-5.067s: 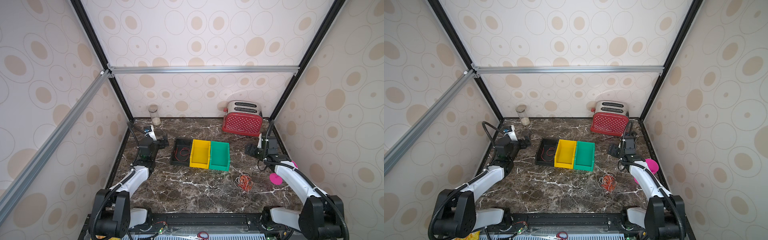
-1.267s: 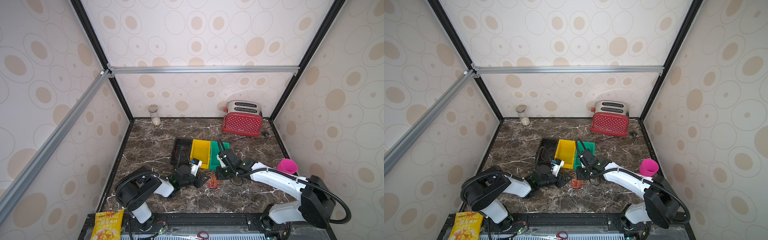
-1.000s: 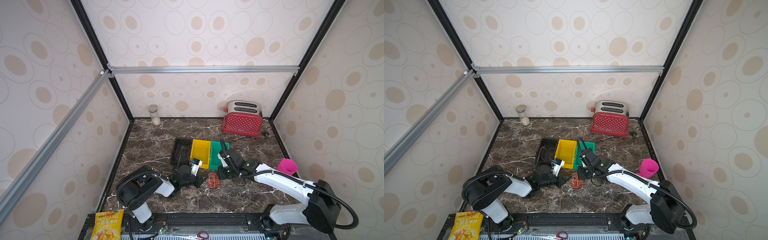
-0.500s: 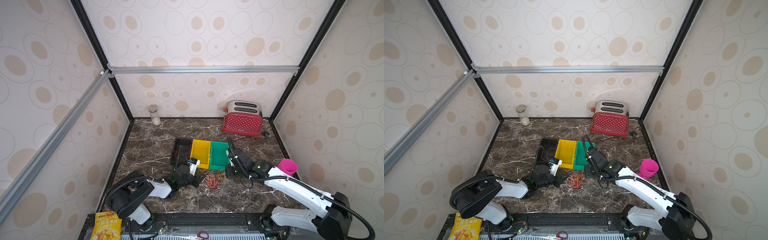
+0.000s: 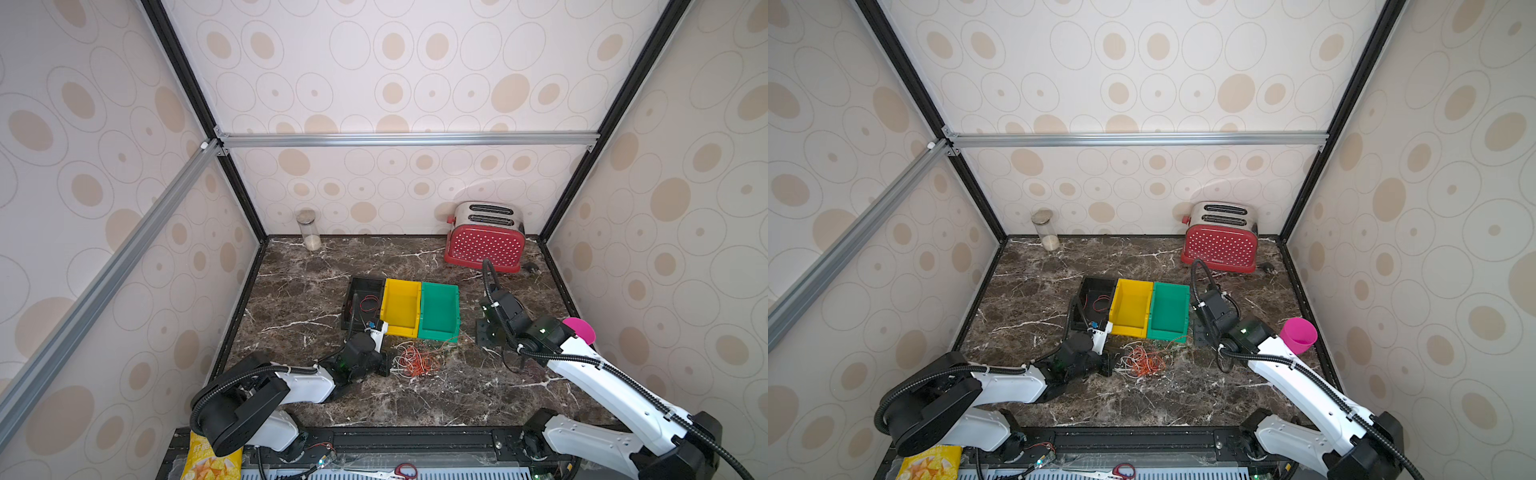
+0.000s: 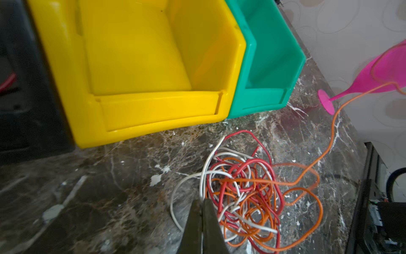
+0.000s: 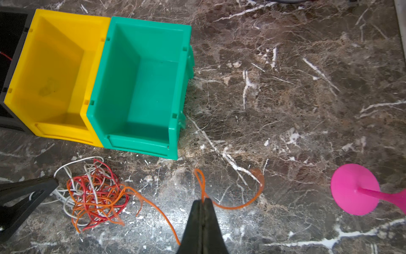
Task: Untangle and sort cables by color
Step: Untie the cable.
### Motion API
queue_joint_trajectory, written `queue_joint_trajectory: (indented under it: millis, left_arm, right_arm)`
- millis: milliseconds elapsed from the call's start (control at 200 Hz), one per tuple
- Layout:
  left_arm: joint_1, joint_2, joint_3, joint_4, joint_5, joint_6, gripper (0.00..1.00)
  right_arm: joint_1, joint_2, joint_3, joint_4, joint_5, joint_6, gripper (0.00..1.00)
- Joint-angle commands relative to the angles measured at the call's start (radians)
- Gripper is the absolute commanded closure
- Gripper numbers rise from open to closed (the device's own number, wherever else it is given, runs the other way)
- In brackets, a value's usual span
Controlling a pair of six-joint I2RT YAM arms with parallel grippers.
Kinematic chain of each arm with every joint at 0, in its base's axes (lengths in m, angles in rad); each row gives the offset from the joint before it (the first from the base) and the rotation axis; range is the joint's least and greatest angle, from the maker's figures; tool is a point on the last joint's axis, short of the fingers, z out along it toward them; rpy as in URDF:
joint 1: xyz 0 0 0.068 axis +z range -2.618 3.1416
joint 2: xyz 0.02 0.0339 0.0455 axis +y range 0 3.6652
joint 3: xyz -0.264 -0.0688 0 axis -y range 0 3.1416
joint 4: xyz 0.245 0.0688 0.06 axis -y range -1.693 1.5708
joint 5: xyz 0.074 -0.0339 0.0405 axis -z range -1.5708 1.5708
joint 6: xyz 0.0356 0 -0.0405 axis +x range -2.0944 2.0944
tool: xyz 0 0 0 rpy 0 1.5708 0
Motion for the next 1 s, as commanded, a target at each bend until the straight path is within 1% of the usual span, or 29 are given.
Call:
queue_joint_trajectory:
  millis: [0,105,245,285,345,510,585,650,680,735,800,995]
  left_arm:
    - [-0.006,-0.031,-0.003,-0.057,-0.050,0.019,1.00]
    - [-0.006,-0.046,0.005,-0.073,-0.048,0.027,1.00]
    - [-0.006,-0.070,0.029,-0.125,-0.059,0.043,0.99]
    - [-0.006,-0.080,0.035,-0.138,-0.055,0.048,0.94]
    - [-0.006,-0.094,0.049,-0.154,-0.039,0.063,0.85]
    - [-0.006,-0.149,0.103,-0.232,-0.010,0.107,0.56]
    - [-0.006,-0.181,0.125,-0.267,0.001,0.126,0.45]
    - [-0.006,-0.203,0.132,-0.268,0.048,0.140,0.36]
    - [-0.006,-0.209,0.129,-0.260,0.093,0.145,0.33]
    - [-0.006,-0.211,0.117,-0.229,0.173,0.145,0.31]
    - [-0.006,-0.205,0.086,-0.183,0.225,0.125,0.31]
    - [-0.006,-0.168,0.019,-0.110,0.195,0.095,0.30]
  right_arm:
    - [-0.004,-0.014,0.007,0.007,-0.070,-0.020,1.00]
    - [-0.005,0.001,-0.005,0.060,-0.187,-0.033,1.00]
    - [-0.004,0.029,-0.007,0.079,-0.242,-0.023,1.00]
    - [-0.004,0.031,-0.005,0.090,-0.265,-0.025,1.00]
    - [-0.004,0.031,-0.003,0.110,-0.303,-0.024,1.00]
    - [-0.004,0.017,0.000,0.179,-0.412,-0.018,1.00]
    - [-0.002,0.017,0.006,0.206,-0.452,-0.007,1.00]
    - [-0.003,0.016,0.009,0.226,-0.474,0.004,1.00]
    - [-0.003,0.014,0.009,0.233,-0.480,0.008,1.00]
    - [-0.003,0.015,0.013,0.248,-0.485,0.018,1.00]
    - [-0.002,0.015,0.019,0.261,-0.489,0.026,1.00]
    - [-0.003,-0.004,0.041,0.322,-0.530,0.052,1.00]
